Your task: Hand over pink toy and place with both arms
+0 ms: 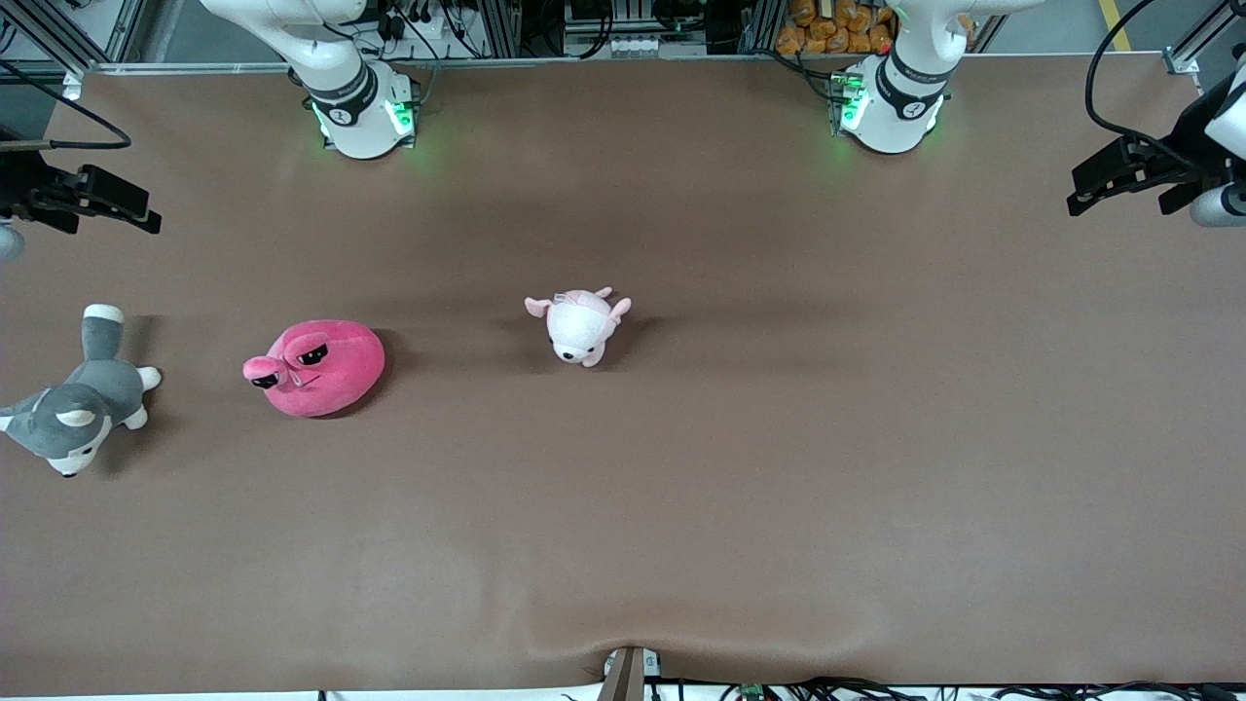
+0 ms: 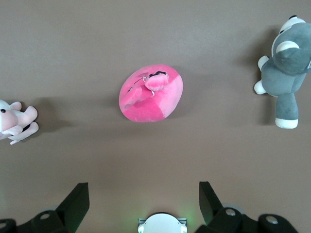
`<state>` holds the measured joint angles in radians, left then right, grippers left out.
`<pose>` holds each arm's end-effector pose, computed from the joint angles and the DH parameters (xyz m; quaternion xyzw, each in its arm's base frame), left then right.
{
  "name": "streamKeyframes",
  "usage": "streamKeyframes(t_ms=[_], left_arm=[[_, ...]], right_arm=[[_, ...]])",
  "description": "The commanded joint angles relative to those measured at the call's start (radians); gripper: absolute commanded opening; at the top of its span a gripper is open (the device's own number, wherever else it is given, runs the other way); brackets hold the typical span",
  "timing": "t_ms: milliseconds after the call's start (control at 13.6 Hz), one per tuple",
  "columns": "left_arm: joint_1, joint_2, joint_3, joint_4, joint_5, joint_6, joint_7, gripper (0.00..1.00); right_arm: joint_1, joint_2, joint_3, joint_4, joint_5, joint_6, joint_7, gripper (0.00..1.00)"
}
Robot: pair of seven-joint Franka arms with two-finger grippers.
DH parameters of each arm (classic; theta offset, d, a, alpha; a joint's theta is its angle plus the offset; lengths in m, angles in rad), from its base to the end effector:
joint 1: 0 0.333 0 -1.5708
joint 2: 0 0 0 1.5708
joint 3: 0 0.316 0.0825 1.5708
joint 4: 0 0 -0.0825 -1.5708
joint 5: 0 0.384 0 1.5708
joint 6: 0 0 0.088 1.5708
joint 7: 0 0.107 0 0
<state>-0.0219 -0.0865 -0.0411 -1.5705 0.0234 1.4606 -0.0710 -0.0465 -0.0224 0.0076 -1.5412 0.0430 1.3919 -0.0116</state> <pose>0.5149 -0.0308 0.6614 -0.9998 -0.0052 0.0108 0.0142 0.5281 -0.0153 0.6359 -0.9977 0.0111 0.0628 0.0229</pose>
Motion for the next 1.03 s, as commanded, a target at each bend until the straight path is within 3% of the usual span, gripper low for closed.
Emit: streamKeyframes(t_ms=[0,221,957], left_arm=[[0.003,-0.050,-0.025,-0.052,-0.013,0.018,-0.027,1.00],[0.003,-0.067,-0.029,-0.083,-0.013,0.052,-0.030,1.00],[0.005,-0.007,-0.019,0.007,-0.006,0.040,-0.013,1.00]], right_arm=[[0.030,-0.002,0.005,-0.003,-0.005,0.010,0.005,1.00],[0.031,-0.001,0.005,-0.002,-0.005,0.025,0.005,1.00],[0.011,-0.001,-0.003,0.000,-0.006,0.018,-0.008,1.00]])
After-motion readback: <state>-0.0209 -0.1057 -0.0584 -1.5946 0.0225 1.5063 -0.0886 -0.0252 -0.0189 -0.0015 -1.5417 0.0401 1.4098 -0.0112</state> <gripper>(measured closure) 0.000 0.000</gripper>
